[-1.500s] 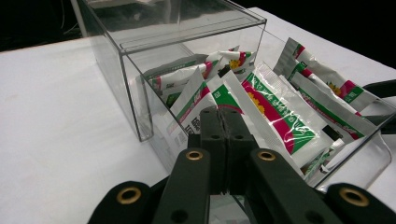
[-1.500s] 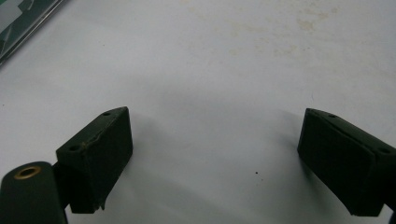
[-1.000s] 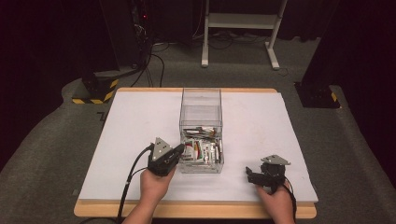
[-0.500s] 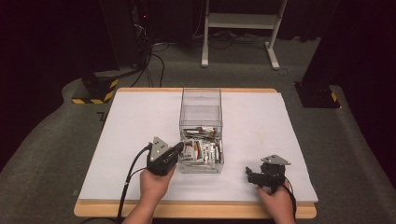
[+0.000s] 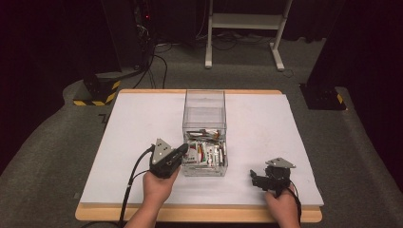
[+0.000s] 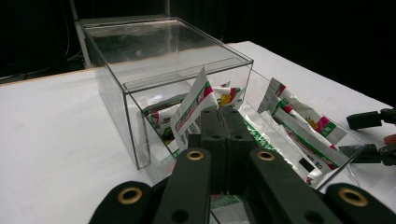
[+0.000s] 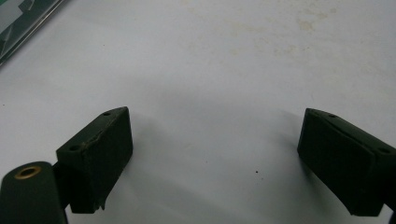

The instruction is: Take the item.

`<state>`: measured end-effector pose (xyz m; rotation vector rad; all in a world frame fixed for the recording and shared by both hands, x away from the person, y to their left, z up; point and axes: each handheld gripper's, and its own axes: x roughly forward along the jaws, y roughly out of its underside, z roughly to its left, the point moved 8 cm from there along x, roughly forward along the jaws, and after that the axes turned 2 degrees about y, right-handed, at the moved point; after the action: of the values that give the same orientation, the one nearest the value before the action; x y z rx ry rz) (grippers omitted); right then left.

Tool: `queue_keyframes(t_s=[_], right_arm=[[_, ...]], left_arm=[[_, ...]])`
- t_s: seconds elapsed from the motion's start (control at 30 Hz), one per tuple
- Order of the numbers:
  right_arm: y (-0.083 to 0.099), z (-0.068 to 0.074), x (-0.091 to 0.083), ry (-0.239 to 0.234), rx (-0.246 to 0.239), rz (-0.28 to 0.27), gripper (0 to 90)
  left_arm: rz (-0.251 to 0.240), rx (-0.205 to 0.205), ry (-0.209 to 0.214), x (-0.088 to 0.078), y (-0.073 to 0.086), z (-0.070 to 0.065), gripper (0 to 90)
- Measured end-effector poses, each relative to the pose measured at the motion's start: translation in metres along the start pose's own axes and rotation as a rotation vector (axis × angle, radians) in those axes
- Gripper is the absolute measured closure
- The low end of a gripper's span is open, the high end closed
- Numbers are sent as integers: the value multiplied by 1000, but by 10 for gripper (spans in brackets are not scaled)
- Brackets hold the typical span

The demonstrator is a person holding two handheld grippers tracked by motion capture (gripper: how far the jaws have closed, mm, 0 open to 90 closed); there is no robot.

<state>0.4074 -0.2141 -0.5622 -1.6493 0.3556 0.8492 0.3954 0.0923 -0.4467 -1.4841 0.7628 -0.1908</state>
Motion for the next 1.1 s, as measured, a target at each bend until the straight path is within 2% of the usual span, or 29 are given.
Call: queue_keyframes(t_s=[1.1], right_arm=[[0, 0, 0, -1, 3, 1, 102]], left_arm=[[-97, 0, 48, -16, -26, -8, 895]])
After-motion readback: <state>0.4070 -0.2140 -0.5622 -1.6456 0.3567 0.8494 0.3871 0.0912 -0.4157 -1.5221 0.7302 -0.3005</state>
